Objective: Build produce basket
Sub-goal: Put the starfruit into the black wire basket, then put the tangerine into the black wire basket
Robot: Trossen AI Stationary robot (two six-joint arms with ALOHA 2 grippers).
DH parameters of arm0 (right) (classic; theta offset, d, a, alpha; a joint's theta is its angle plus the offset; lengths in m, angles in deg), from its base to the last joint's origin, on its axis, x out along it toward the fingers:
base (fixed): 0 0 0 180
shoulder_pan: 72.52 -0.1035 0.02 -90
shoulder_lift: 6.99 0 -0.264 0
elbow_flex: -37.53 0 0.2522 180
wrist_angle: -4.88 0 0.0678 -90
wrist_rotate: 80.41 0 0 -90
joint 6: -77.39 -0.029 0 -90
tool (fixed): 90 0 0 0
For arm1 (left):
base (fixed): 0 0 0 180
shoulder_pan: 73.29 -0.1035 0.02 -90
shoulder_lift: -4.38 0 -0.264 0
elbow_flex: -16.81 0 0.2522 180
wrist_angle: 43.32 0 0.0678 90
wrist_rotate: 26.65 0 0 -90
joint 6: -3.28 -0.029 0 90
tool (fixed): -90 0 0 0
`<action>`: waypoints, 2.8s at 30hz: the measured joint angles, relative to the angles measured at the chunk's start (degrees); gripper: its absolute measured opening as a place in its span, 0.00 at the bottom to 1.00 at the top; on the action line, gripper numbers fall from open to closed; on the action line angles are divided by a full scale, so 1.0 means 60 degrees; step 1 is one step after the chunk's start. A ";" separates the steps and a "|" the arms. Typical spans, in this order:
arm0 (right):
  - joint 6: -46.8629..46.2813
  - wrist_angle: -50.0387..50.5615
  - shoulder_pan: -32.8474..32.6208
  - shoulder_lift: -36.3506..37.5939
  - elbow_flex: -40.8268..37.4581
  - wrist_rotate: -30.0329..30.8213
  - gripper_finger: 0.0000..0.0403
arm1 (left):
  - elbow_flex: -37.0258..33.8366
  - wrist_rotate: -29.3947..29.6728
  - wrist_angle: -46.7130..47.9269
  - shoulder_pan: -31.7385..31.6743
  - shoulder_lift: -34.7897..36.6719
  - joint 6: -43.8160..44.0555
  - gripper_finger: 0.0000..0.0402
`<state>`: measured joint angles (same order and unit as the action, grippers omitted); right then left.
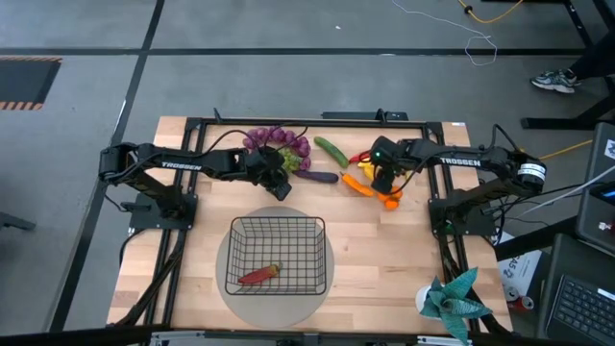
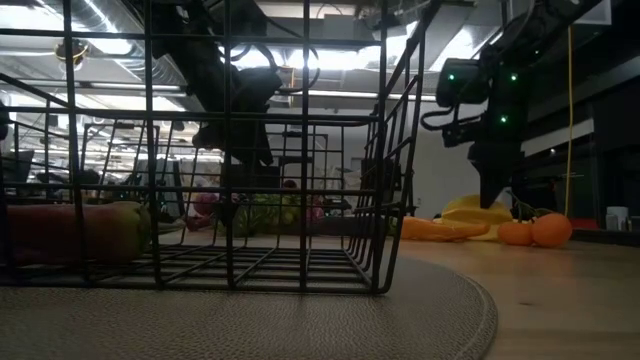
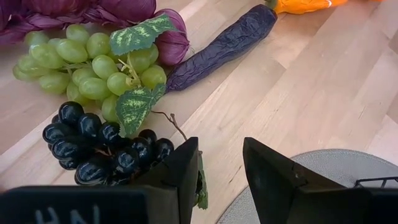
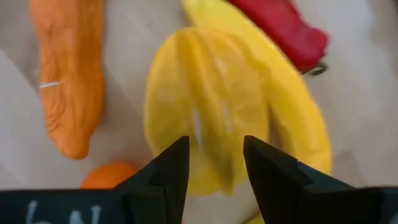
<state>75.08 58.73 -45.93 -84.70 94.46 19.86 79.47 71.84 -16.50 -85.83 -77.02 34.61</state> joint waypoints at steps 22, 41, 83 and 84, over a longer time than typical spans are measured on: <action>-0.0842 -0.0710 -0.0533 -0.0011 0.0873 -0.0741 0.04 | 0.0000 0.0384 0.0000 -0.0005 -0.0004 -0.0005 0.30; -0.1570 -0.5538 -0.5370 -0.0033 0.3035 -0.6133 0.04 | 0.0000 0.0681 0.0065 0.0047 -0.0004 -0.0091 0.30; -0.3622 0.0347 -0.5395 0.3601 0.3039 0.0043 0.44 | 0.0004 0.0758 0.0222 0.0364 -0.0004 -0.0302 0.30; -0.3864 0.0744 -0.5395 0.3621 0.3039 0.0495 0.44 | 0.0004 0.0754 0.0223 0.0364 -0.0004 -0.0306 0.30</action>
<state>51.90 63.19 -78.30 -62.98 112.70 22.83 79.49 76.37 -15.17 -83.64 -77.04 32.78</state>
